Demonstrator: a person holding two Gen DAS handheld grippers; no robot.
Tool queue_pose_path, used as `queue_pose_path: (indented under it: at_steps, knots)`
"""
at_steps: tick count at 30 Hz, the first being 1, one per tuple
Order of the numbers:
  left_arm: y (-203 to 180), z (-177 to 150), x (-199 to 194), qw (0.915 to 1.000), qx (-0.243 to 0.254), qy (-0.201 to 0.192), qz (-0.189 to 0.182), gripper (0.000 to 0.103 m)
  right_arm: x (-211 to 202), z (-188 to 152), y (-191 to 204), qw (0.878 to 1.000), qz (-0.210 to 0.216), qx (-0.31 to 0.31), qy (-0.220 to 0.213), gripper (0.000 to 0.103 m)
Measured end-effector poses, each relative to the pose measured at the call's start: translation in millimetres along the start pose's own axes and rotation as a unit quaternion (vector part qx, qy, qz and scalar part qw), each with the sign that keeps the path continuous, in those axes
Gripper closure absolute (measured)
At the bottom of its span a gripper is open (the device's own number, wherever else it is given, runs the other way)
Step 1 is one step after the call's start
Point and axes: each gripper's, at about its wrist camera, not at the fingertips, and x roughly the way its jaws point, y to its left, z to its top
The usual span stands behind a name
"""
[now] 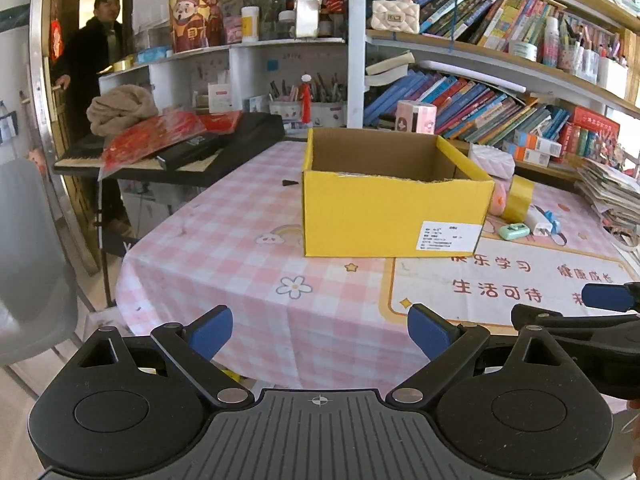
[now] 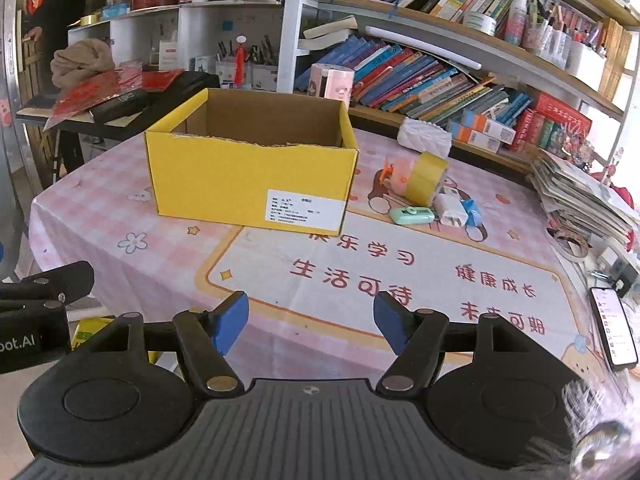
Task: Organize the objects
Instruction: 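Withdraw both open tools up and away from the yellow box, then move the left tool toward the mint-green cutter while right approaches the blue item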
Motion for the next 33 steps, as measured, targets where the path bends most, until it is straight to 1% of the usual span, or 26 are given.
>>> queue_pose_path:
  at_steps: [7,18,22,25,29,33]
  knots:
    - [-9.3,-0.2,-2.8,0.9996,0.022,-0.005,-0.020,0.007,-9.0,-8.5,-8.2,1.000,-0.003,0.015,0.012,0.033]
    - [-28.1,-5.5,10.5,0.9963,0.056,0.038,-0.052,0.007,-9.5,-20.8,-19.9,0.998,-0.035,0.025,0.043,0.029]
    - [-38.3,-7.8,14.3,0.9940,0.070,0.049,-0.069,0.007,-9.3,-26.6,-33.3,0.996,-0.047,0.051,0.052,0.030]
    - [-43.9,-7.0,16.7,0.9930,0.073,0.052,-0.077,0.007,-9.0,-29.4,-42.7,0.994,-0.055,0.069,0.057,0.032]
    - [-52.7,-5.0,23.9,0.9915,0.072,0.061,-0.089,0.007,-9.2,-31.3,-54.4,0.993,-0.066,0.083,0.058,0.033]
    - [-66.0,-2.6,31.4,0.9887,0.083,0.069,-0.104,0.007,-7.0,-32.6,-66.8,0.990,-0.077,0.096,0.063,0.033]
